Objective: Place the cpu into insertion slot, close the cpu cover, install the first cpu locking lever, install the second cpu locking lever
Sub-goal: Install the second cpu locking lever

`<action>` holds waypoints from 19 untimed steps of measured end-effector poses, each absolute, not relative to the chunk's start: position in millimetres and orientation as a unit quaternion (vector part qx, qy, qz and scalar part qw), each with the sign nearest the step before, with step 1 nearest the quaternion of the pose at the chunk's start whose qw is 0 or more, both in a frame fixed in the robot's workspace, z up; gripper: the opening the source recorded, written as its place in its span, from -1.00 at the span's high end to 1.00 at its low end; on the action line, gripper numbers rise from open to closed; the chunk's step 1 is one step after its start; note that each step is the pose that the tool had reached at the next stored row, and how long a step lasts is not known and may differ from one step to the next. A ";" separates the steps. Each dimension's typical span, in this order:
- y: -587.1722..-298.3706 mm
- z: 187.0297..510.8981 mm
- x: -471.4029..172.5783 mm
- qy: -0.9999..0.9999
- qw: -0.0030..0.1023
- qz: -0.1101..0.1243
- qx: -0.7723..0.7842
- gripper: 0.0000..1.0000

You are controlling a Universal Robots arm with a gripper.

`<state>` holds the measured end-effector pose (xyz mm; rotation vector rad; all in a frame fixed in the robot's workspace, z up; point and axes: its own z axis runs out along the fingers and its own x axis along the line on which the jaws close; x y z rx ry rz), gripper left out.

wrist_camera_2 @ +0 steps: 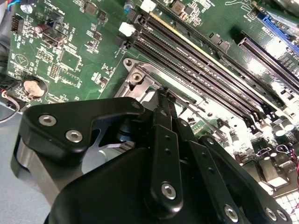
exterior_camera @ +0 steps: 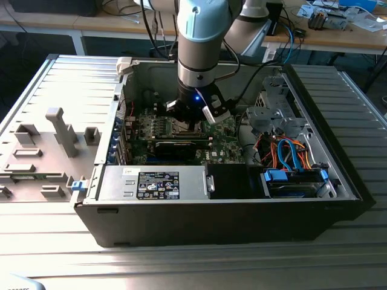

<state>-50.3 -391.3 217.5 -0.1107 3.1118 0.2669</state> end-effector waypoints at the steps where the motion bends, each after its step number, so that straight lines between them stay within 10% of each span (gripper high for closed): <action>1: -391.4 216.9 -51.3 0.996 0.008 0.086 -0.035 0.77; 19: -401.4 215.7 -42.2 0.996 0.010 0.086 -0.036 0.77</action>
